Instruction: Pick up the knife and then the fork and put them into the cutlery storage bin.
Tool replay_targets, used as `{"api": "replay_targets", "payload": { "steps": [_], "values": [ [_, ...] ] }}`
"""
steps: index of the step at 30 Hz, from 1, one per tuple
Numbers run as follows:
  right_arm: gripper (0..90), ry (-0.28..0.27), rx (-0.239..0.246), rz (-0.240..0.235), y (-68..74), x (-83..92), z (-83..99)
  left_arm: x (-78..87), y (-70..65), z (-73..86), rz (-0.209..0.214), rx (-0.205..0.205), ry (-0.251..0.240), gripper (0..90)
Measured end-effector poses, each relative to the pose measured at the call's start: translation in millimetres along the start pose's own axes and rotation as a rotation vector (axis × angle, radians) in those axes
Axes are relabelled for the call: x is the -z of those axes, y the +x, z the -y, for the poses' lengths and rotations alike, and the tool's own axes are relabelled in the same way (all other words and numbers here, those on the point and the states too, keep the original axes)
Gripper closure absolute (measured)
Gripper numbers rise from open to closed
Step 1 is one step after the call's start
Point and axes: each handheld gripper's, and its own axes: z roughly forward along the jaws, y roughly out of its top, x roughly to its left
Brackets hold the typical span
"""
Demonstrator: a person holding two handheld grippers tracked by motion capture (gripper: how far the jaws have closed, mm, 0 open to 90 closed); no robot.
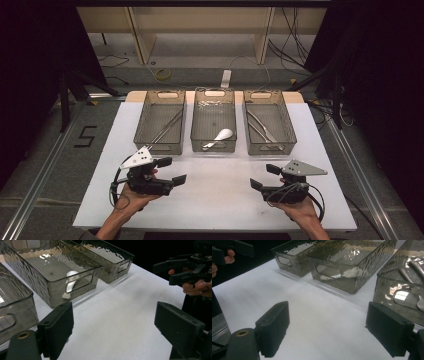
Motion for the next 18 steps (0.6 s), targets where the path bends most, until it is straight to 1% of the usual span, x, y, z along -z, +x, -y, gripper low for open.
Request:
{"api": "replay_targets", "payload": {
  "steps": [3, 5, 6, 10, 14, 15, 18],
  "values": [
    [19.9, -0.004, -0.004, 0.002, -0.9, 0.5, 0.2, -0.5, -0.4, 0.1, -0.005, -0.009, 0.005, 13.5],
    [19.9, -0.005, -0.004, 0.005, -1.1, 0.0, 0.5, -0.7, -1.1, 0.2, -0.001, -0.011, 0.001, 13.5],
    [19.9, -0.003, -0.004, 0.004, -0.9, -0.3, 0.6, -0.6, -1.1, 0.1, 0.001, -0.019, 0.004, 13.5],
    [19.9, -0.003, 0.006, 0.005, 0.3, -0.9, 0.4, -1.1, -1.7, 0.1, -0.003, -0.02, 0.008, 13.4],
    [19.9, -0.005, 0.003, 0.006, -0.2, -0.7, 0.2, -0.7, -1.9, 0.4, 0.005, -0.025, 0.006, 13.4],
    [19.9, -0.006, 0.003, 0.007, -0.4, -0.7, 0.2, -0.9, -2.1, 0.4, 0.004, -0.031, 0.007, 13.3],
    [19.9, -0.006, 0.001, 0.008, -0.7, -0.2, -0.2, -1.3, -2.2, 0.4, 0.002, -0.031, 0.008, 13.0]
  ]
}}
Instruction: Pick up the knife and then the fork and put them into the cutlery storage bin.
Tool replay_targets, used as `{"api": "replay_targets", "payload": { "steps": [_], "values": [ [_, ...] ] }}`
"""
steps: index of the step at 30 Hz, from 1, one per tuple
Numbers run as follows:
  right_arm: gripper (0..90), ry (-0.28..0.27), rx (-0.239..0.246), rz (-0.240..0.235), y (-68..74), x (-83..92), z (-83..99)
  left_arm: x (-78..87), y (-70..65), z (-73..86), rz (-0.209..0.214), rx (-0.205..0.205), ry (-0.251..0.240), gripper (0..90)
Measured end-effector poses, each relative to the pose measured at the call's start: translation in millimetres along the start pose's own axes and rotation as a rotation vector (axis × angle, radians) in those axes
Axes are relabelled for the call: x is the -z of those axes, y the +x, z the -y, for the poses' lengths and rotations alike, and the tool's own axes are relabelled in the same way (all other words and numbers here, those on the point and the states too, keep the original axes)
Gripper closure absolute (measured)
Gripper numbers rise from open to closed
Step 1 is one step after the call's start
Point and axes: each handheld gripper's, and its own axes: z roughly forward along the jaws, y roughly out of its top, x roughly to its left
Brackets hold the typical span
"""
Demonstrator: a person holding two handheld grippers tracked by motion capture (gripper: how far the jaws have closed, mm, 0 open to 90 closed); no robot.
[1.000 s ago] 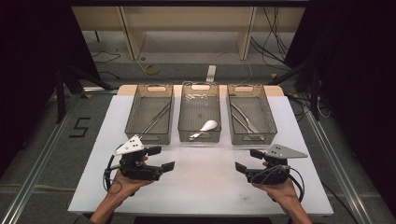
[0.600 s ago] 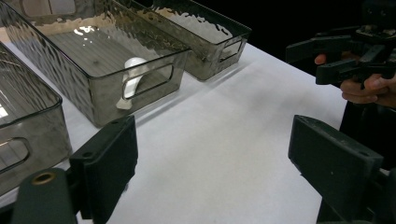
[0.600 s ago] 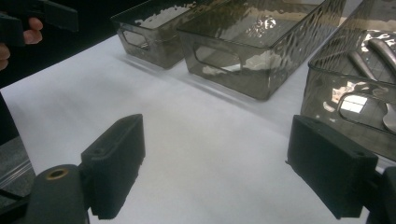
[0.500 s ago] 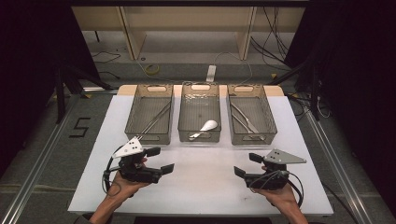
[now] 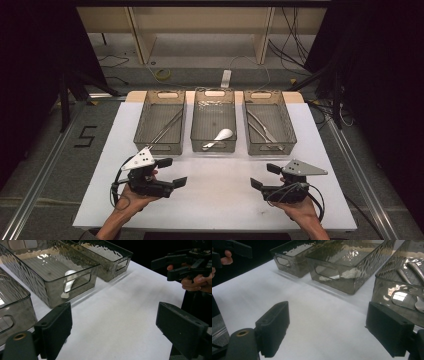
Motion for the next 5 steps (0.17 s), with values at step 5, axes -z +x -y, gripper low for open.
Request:
{"api": "replay_targets", "payload": {
  "steps": [5],
  "values": [
    [19.7, 0.003, 0.003, -0.001, 0.0, 0.0, -0.1, 0.2, 0.6, -0.4, -0.005, 0.003, 0.001, 12.9]
  ]
}}
